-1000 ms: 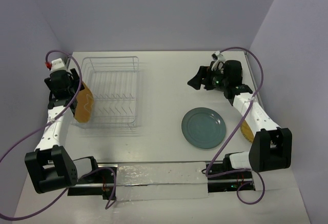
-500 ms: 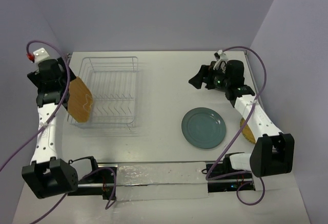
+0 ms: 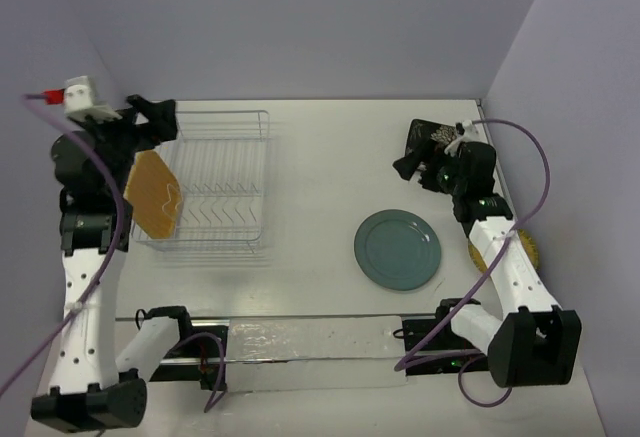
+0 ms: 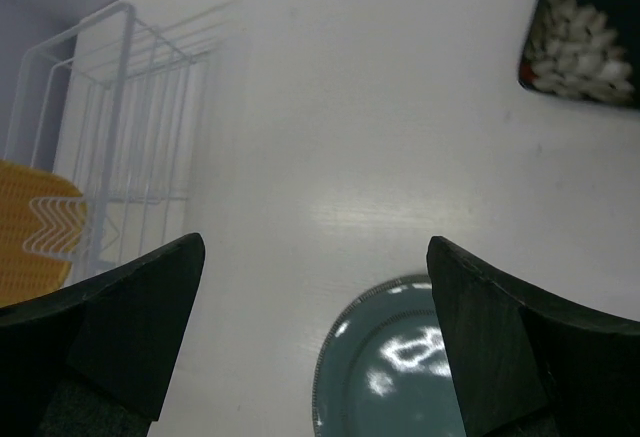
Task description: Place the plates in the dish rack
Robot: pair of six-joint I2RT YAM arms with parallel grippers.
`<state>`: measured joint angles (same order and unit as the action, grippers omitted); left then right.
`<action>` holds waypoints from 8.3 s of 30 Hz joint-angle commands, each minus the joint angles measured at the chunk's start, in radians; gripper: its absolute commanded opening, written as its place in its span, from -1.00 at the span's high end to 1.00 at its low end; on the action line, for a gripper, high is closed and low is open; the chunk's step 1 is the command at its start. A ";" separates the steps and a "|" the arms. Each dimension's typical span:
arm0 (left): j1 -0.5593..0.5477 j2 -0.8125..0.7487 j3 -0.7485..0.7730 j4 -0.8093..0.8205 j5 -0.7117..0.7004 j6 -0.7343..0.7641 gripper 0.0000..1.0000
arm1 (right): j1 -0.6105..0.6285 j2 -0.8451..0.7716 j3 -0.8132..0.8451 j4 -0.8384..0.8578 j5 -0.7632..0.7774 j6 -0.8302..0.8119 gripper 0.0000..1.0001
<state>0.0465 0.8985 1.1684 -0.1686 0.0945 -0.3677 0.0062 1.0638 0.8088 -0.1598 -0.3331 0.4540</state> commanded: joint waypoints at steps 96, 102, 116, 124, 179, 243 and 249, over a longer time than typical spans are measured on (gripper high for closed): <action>-0.907 1.236 0.116 0.223 0.297 -0.186 0.99 | -0.228 -0.189 -0.392 -0.060 -0.385 0.190 -0.57; -0.906 1.226 0.110 0.233 0.297 -0.186 0.99 | -0.200 -0.193 -0.375 -0.079 -0.293 0.186 0.31; -0.830 0.962 0.228 0.174 0.215 0.002 -0.99 | -0.190 -0.370 -0.217 -0.035 -0.223 0.091 1.00; -0.780 0.805 0.343 0.040 0.343 0.402 -0.99 | -0.172 -0.340 -0.100 -0.010 -0.486 -0.046 1.00; -0.721 0.519 0.208 0.036 0.626 0.548 1.00 | 0.251 -0.051 0.234 -0.001 -0.350 -0.774 -0.46; -0.172 0.004 -0.188 -0.167 -0.431 0.543 1.00 | -0.098 0.153 0.100 0.532 -0.001 -0.109 -0.95; -0.125 0.031 -0.208 -0.143 -0.401 0.541 1.00 | -0.114 0.176 0.104 0.532 -0.044 -0.092 -0.94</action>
<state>-0.1042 0.9406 0.9279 -0.4824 -0.3123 0.1550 -0.0969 1.2259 0.8940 0.3370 -0.3395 0.3512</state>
